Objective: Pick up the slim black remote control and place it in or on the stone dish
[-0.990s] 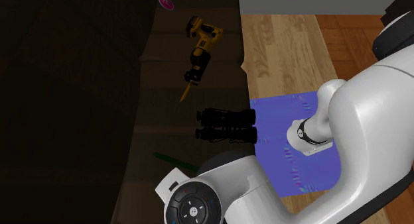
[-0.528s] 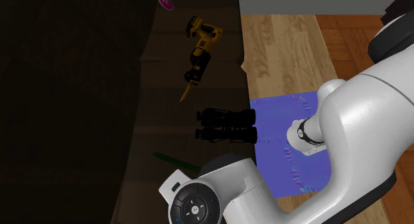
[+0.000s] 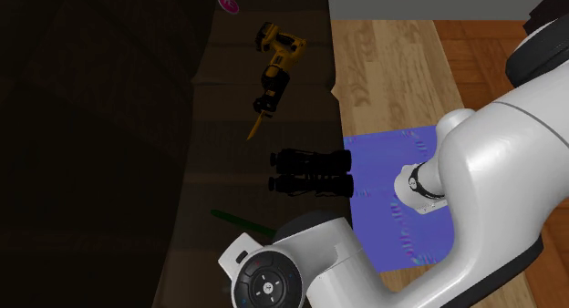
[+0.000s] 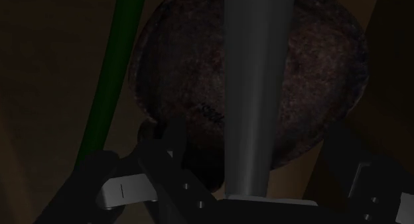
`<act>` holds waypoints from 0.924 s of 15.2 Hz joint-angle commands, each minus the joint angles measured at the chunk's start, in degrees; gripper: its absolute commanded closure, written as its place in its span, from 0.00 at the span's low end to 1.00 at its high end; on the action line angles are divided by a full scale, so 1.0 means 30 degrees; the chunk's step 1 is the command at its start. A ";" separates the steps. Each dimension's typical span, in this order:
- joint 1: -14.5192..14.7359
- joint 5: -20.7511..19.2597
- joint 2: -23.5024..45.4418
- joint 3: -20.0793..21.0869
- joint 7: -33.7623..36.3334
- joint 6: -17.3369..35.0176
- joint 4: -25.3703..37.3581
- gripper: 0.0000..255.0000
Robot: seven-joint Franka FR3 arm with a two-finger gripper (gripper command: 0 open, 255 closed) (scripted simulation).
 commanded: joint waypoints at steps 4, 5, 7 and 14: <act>-0.0021 0.0029 -0.0314 -0.0011 -0.0022 -0.0589 0.0277 0.00; -0.0041 0.0054 -0.0602 -0.0023 -0.0041 -0.1181 0.0581 0.00; -0.0074 0.0091 -0.1062 -0.0047 -0.0069 -0.2249 0.1190 0.00; -0.0074 0.0091 -0.1062 -0.0047 -0.0069 -0.2249 0.1190 0.00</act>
